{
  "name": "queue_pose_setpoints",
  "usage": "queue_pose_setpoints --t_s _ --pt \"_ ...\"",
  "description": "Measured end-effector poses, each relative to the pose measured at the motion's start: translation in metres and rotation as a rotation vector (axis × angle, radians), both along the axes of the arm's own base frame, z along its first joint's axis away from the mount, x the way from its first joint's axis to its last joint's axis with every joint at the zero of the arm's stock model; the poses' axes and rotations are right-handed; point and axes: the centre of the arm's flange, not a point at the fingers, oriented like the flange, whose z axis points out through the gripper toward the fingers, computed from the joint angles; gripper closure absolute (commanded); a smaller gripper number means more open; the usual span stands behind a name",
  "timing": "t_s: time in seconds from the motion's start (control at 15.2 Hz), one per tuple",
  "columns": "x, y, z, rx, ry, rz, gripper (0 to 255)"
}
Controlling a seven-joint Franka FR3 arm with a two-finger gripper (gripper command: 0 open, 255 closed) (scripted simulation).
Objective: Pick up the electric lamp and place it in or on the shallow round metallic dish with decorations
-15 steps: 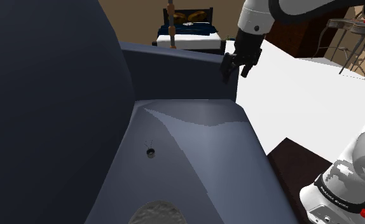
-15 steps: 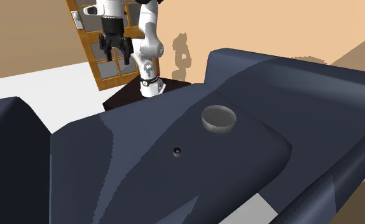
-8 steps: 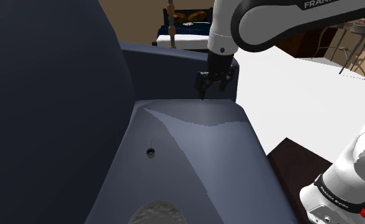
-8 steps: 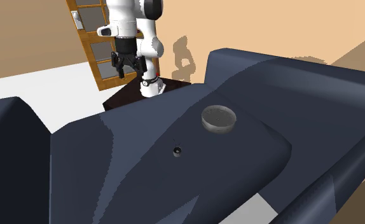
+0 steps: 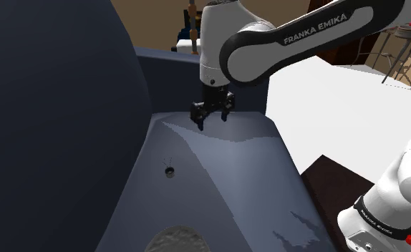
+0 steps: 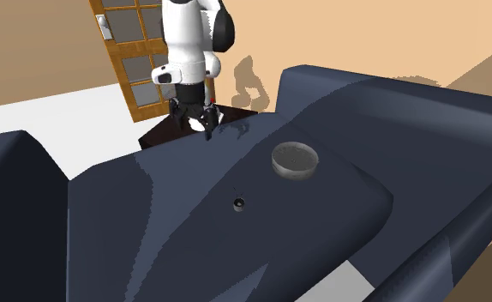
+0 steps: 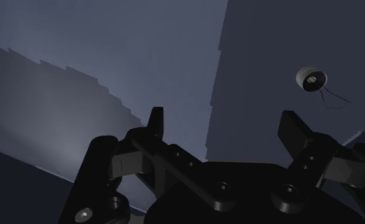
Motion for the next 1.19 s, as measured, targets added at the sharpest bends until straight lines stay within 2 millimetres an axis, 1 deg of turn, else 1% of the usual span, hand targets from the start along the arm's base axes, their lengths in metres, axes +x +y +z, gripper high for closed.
queue_pose_setpoints --t_s 0.07,0.26,0.46,0.73,0.79,0.86,0.99,1.06,1.19 --pt "0.005 0.008 -0.008 0.000 0.006 0.000 0" --pt "0.019 0.039 -0.031 -0.001 0.022 -0.001 0" --pt "0.040 0.072 -0.053 -0.001 0.038 -0.004 0" --pt "0.059 0.109 -0.083 -0.003 0.060 -0.006 0" --pt "0.064 0.115 -0.090 -0.003 0.065 -0.006 0" --pt "0.068 0.127 -0.101 -0.002 0.070 -0.007 0" --pt "0.078 0.148 -0.113 -0.004 0.081 -0.008 0" --pt "0.080 0.155 -0.119 -0.004 0.085 -0.009 0" --pt "0.082 0.158 -0.130 -0.005 0.087 -0.009 0"
